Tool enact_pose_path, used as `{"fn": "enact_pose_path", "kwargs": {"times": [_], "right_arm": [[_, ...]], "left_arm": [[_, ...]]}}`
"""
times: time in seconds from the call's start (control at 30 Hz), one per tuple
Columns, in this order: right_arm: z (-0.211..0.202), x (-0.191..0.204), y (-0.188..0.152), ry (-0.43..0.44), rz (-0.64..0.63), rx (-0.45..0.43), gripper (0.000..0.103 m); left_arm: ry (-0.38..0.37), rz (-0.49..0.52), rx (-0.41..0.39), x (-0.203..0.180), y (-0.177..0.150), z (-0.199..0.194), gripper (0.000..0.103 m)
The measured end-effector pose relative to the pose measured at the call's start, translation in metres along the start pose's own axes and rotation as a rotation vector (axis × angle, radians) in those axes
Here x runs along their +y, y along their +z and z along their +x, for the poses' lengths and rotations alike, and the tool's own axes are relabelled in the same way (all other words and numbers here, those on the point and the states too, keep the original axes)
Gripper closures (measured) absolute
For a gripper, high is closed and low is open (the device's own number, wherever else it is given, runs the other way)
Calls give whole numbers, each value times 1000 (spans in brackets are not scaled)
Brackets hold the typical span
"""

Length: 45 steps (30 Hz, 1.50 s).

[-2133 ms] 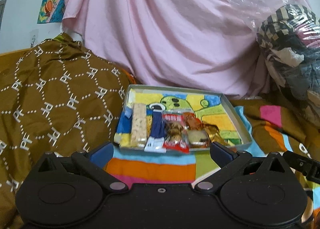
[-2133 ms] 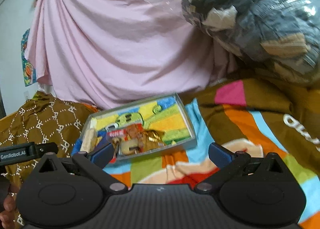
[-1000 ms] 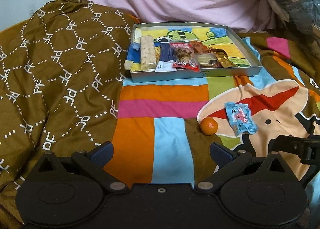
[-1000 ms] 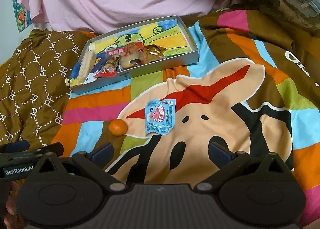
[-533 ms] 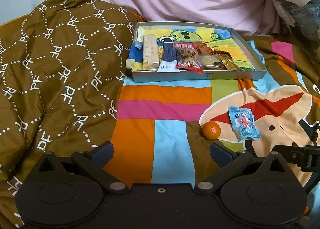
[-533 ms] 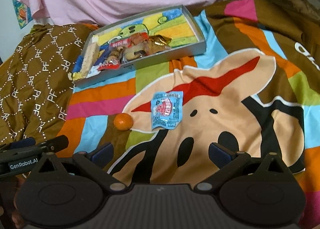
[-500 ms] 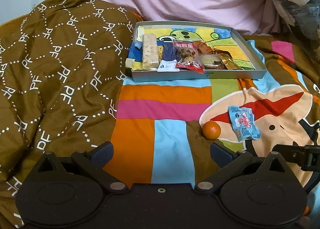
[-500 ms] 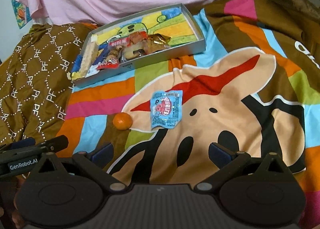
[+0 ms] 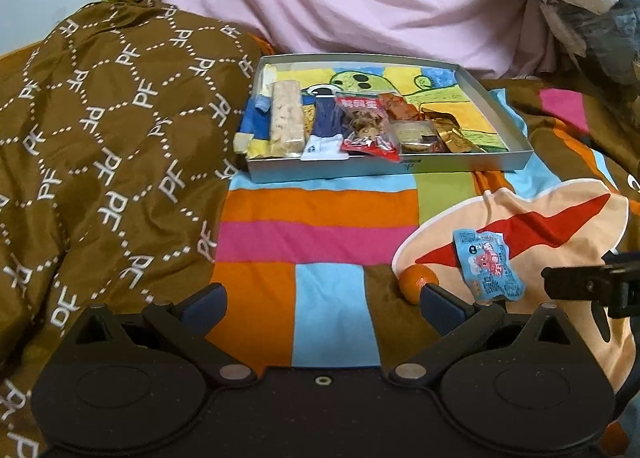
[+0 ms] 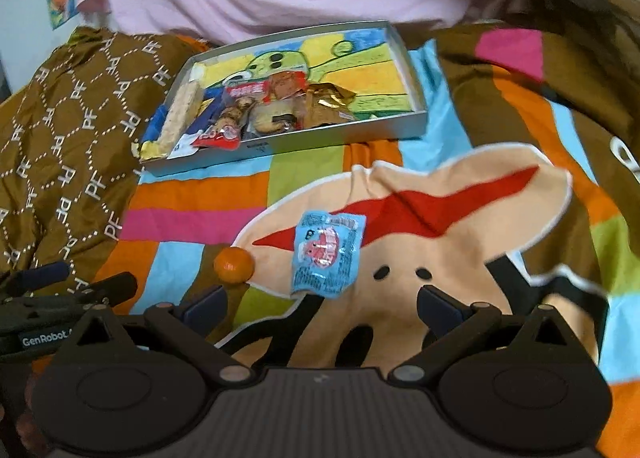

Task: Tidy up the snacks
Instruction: 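Close the left tool on the orange while the right tool grips the blue candy packet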

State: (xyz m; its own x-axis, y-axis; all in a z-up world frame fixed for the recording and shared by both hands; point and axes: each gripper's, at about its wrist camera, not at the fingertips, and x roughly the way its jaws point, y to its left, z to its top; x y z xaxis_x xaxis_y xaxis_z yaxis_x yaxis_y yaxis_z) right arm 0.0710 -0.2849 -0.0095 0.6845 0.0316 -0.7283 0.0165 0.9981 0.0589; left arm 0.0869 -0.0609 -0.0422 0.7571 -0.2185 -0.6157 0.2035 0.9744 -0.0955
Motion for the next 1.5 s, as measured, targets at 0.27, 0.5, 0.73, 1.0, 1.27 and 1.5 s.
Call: {"fn": "enact_pose_path", "kwargs": {"times": [0.27,0.5,0.73,1.0,1.27,1.5], "right_arm": [[31,-15,21,49,-41,14,0],[73,-40,32,170,180,97,0],[93,-55,35,237,295,95,0],[106,-54,32,203,323,89,1],[111,-48,32,173,299,78,10],[112,-42,31,145,276,83,14]], "left_arm": [[-46,116,9,-21,-4,27,1],[-79,189,27,-35,-4,55,1],[-124,143,30,-36,0,75,3],[-151,180,25,-40,-4,77,14],[-145,171,23,-39,-5,78,14],[-154,157,26,-37,-3,80,15]]}}
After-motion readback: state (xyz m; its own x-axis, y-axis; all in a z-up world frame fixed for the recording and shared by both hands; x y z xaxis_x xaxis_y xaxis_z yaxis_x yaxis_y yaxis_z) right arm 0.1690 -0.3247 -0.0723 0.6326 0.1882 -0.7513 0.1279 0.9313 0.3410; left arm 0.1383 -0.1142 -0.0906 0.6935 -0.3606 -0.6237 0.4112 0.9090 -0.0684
